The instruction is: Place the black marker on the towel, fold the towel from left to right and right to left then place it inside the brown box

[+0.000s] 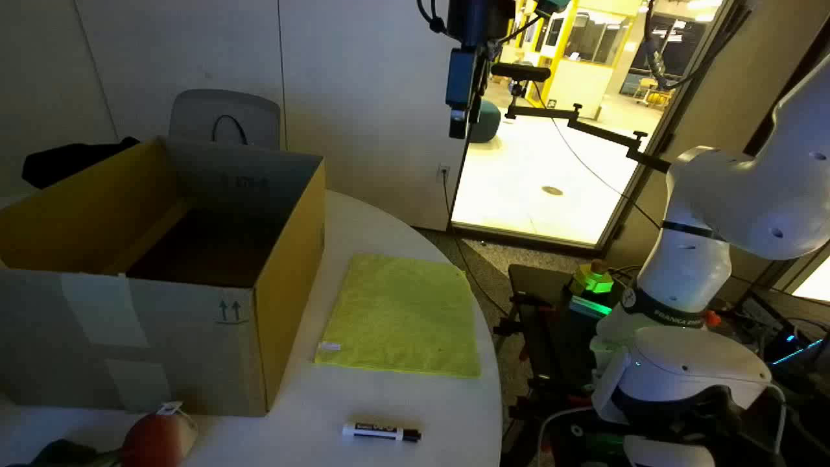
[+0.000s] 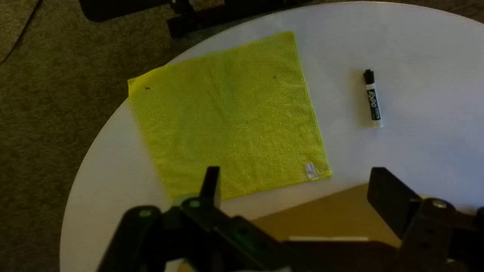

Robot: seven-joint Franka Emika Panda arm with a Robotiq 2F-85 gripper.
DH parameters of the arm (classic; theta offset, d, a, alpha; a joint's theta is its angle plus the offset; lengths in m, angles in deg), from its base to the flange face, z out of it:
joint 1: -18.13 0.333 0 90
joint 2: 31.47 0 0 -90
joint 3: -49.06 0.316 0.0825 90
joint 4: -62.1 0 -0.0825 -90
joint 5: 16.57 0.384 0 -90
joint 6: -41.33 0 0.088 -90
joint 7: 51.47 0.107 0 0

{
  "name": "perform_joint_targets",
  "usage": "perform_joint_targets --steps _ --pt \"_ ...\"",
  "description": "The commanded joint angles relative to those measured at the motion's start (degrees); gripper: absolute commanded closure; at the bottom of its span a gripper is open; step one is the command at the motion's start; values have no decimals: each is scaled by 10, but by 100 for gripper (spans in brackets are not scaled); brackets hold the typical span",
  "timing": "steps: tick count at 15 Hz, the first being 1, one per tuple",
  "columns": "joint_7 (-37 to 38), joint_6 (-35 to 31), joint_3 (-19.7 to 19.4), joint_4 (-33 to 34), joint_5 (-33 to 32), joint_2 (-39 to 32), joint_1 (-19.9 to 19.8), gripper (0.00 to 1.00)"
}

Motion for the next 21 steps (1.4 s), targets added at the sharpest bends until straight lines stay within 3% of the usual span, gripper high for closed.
perform_joint_targets --steps 1,7,8,13,21 --pt "0 1 -2 3 -1 0 2 0" --pt "-29 -7 -5 -6 2 -2 7 0" --pt "-18 -62 10 -61 8 -3 19 0" --pt "-25 -224 41 -147 39 -89 66 0" --pt "4 -403 83 -117 30 -269 125 0"
